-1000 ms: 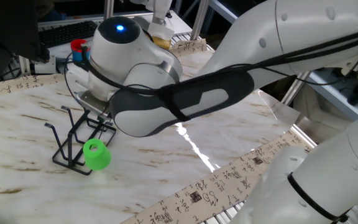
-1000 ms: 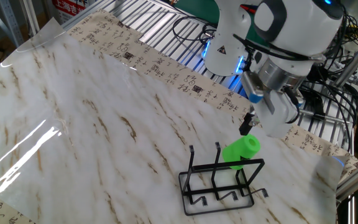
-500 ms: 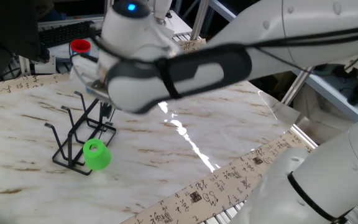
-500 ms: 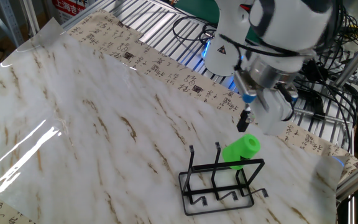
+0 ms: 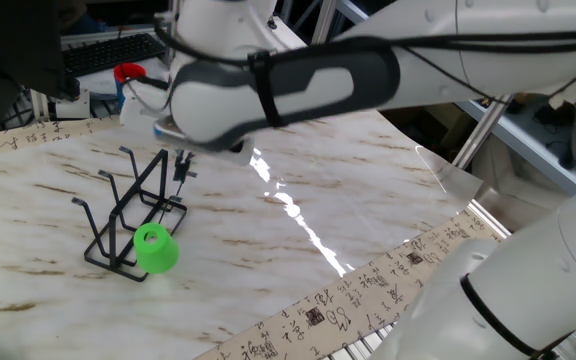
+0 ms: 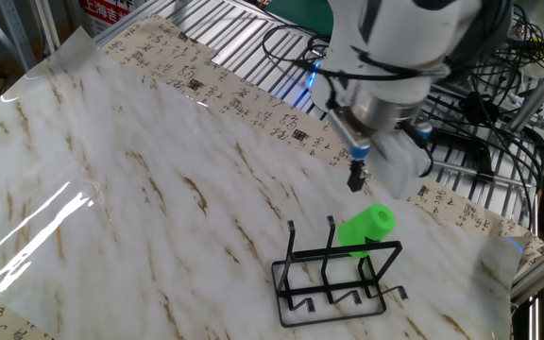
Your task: Put the cup on the cup rack
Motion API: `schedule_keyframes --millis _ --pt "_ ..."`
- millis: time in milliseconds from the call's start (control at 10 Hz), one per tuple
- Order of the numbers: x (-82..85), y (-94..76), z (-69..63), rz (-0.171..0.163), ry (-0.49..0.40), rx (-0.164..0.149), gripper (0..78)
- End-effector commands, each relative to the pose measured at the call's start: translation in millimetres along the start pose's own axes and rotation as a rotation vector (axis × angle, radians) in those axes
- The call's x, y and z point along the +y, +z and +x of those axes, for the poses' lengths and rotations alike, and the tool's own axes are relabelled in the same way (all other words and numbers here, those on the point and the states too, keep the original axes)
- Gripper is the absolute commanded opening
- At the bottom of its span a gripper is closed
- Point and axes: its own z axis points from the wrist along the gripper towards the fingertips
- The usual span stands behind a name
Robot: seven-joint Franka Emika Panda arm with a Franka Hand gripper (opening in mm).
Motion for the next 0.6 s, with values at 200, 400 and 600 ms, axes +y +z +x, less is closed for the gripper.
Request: schedule_keyframes --millis 200,400,600 --pt "-25.2 0.1 -49.4 0.107 -0.377 0.112 1.2" --pt "-27.7 3.4 -54.8 0.119 -0.421 0.123 1.2" --pt "-28.1 3.8 -55.6 0.119 -0.425 0.124 1.2"
